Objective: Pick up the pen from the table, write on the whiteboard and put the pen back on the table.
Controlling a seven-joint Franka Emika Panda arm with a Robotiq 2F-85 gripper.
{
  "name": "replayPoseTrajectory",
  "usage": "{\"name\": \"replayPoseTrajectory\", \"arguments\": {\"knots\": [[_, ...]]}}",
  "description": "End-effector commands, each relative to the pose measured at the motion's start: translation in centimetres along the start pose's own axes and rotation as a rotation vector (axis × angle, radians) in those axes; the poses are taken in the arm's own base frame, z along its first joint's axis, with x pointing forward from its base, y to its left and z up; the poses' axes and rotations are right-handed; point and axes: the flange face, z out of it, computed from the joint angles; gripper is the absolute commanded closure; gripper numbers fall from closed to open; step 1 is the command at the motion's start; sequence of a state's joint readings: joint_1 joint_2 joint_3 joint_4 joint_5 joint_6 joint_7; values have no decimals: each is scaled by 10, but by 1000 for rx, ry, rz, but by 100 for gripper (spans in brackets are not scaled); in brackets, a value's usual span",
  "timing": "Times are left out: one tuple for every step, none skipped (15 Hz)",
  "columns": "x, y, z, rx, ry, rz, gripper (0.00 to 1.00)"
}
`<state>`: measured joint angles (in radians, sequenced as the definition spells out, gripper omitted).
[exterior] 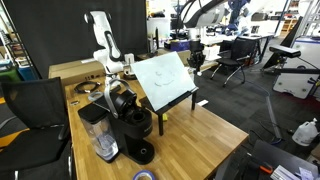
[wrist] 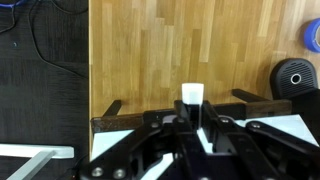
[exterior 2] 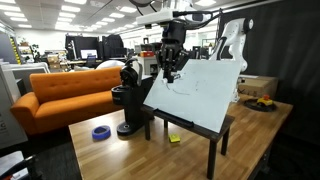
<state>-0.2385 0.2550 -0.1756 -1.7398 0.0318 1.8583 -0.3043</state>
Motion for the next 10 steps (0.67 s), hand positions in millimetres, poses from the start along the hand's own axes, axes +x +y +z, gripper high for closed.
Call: {"name": "replayPoseTrajectory", "arguments": {"knots": [[16,4,-5,0,33,12,95],[24,2,-4,-4,36,8,95],[32,-1,0,-6,36,4,95],[41,-5,3,-10,36,-1,95],[49,-9,8,-8,28,-6,95],[59,-14,13,-10,19,-8,95],[67,-18,19,-12,15,-13,95],[75,-23,23,-14,9,-19,95],[82,-27,27,-16,6,-24,95],[88,-31,30,-18,4,-28,95]]}}
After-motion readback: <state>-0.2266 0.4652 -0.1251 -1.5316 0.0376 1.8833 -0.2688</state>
